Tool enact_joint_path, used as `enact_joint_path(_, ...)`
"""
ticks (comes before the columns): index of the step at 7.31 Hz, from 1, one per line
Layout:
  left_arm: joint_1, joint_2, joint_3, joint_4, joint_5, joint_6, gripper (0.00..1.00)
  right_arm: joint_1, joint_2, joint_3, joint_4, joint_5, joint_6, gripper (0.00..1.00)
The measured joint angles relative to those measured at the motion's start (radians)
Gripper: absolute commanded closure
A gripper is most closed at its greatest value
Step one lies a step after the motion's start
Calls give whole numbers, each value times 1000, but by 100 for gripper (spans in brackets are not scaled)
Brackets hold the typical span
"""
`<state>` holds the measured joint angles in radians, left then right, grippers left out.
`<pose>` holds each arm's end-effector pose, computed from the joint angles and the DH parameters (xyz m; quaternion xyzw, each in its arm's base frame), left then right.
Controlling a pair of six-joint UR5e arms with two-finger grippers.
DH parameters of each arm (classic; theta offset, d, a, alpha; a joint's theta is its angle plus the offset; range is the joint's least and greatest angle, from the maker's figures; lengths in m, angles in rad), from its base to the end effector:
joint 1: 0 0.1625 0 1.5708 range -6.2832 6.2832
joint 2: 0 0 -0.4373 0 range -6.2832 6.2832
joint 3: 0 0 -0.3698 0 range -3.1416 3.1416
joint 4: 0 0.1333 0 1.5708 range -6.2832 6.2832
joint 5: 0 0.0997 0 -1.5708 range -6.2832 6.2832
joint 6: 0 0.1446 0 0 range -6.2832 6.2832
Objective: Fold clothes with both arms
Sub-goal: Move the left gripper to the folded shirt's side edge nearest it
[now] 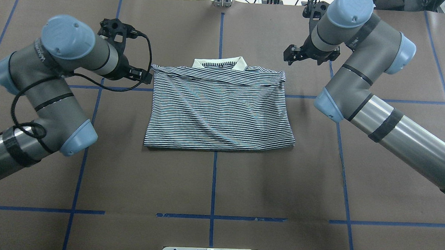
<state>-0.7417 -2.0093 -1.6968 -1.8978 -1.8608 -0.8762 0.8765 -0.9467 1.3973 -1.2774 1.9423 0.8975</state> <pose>0.4308 -0.5194 0.3701 0.1825 0.4070 0.0413 0.8940 -0.4197 -0.6304 0.3879 0.1270 -0.3756 0.0261 0.9177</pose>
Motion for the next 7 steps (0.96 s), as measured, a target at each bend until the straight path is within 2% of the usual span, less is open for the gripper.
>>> enact_joint_path(1, 45, 44, -30, -29, 5, -84, 51, 0, -6, 8, 6, 0, 2, 0)
enact_joint_path(2, 100, 75, -38, -85, 32, -200, 56, 1, -9, 13, 8, -2, 4, 0)
enact_joint_path(4, 185, 98, -32, -160, 90, -371, 56, 1, -11, 16, 9, -3, 6, 0)
enact_joint_path(7, 221, 97, -32, -174, 104, -412, 55, 2, -15, 17, 9, -4, 6, 0)
